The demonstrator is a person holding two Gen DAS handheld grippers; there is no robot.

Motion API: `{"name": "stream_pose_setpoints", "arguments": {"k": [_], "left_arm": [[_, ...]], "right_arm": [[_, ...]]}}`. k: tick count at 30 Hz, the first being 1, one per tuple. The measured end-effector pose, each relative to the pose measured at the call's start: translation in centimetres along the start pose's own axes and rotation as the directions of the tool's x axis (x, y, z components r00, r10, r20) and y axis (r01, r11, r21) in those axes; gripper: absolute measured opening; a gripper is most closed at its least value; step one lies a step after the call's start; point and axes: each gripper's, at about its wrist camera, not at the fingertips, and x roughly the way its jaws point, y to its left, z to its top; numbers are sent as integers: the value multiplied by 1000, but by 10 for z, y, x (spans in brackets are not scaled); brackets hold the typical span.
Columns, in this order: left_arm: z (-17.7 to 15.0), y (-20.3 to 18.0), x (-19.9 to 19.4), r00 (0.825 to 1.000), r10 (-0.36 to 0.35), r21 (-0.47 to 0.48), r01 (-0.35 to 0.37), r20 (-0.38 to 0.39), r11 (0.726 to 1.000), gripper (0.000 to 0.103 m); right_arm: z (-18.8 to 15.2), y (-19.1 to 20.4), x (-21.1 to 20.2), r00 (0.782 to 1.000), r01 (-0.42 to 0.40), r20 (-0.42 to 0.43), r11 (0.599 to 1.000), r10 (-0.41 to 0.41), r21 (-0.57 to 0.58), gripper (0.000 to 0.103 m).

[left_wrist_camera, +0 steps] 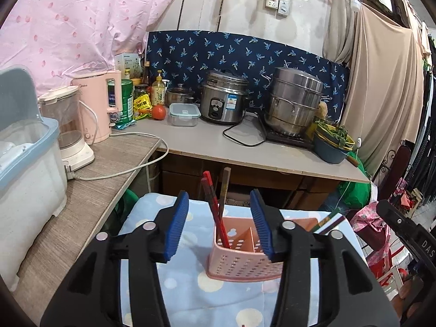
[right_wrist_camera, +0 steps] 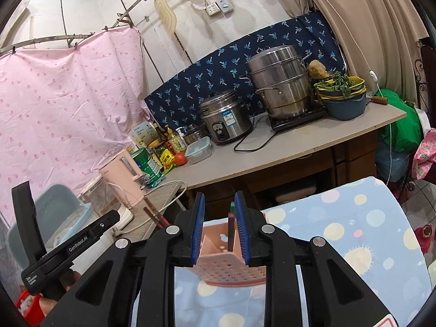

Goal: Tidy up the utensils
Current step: 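Open both tools to release the chopsticks into the basket, then move both open tools back down to the remaining chopsticks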

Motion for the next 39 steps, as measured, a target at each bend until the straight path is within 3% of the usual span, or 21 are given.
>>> {"name": "stream_pose_setpoints", "arguments": {"k": [5, 14, 24, 30, 39], "left_arm": [[-20, 5, -26, 1000, 13, 14, -13, -23, 1000, 51], [-86, 24, -66, 992, 42, 29, -39, -119, 999, 52], [-190, 33, -103, 969, 70, 80, -52, -238, 995, 52], [-233, 32, -115, 959, 80, 89, -58, -272, 994, 56], [-270, 22, -132, 953, 62, 103, -33, -297, 994, 61]], "right_arm": [[-26, 3, -32, 999, -9, -31, 1000, 9, -25, 26], [-108, 5, -85, 988, 77, -123, 988, -93, -136, 26], [-205, -2, -128, 950, 105, -273, 980, -149, -168, 26], [-263, 4, -147, 930, 101, -328, 973, -167, -209, 26], [-300, 17, -152, 911, 82, -376, 968, -170, -239, 26]]}}
